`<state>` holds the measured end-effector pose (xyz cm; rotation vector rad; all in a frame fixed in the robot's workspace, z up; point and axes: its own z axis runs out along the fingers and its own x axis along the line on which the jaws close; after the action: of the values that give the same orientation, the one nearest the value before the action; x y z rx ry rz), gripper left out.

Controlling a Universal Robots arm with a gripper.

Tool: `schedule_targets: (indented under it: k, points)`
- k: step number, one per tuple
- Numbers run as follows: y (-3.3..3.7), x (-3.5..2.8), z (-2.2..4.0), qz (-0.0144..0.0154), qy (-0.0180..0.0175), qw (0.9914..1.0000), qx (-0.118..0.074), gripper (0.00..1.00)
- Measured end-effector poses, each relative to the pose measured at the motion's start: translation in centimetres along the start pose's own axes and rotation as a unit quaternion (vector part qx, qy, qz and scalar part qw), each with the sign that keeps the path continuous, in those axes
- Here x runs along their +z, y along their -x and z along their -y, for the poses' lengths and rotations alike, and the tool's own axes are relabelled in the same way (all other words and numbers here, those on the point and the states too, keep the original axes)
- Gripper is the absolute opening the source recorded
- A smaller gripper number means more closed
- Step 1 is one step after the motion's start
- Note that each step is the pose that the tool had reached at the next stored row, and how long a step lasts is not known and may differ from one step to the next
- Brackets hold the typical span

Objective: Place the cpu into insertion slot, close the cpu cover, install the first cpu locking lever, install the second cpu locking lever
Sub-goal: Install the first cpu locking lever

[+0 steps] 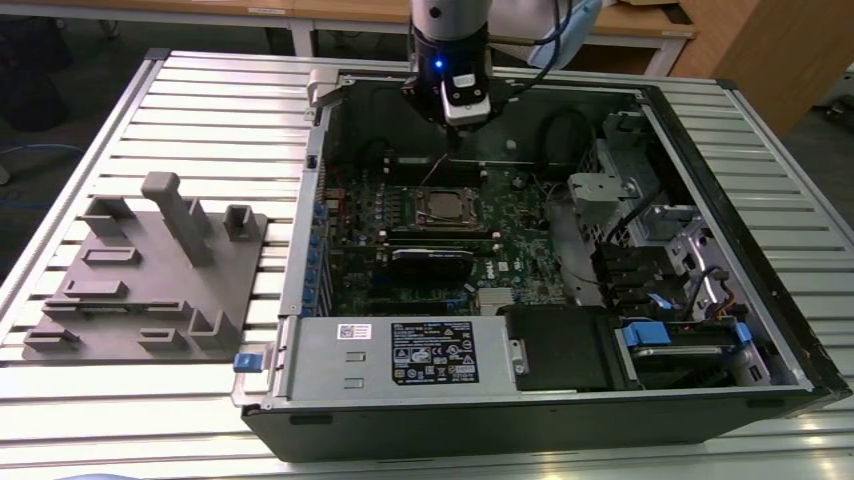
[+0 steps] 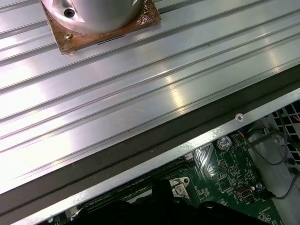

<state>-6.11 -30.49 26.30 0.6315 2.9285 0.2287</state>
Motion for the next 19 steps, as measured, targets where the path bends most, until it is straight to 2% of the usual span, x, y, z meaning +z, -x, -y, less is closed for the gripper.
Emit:
schedule_targets:
  k: [3,10,14,19]
  points:
    - [-0.13,-0.03,0.06,0.0007,0.0003,1.00000,0.000,0.10]
    - [-1.22,-0.19,0.59,0.0068,0.0030,0.99997,-0.001,0.10]
    - [-1.54,0.19,0.86,0.0095,0.0037,0.99995,-0.001,0.10]
    - [-1.73,0.31,1.09,0.0123,-0.0005,0.99992,-0.002,0.10]
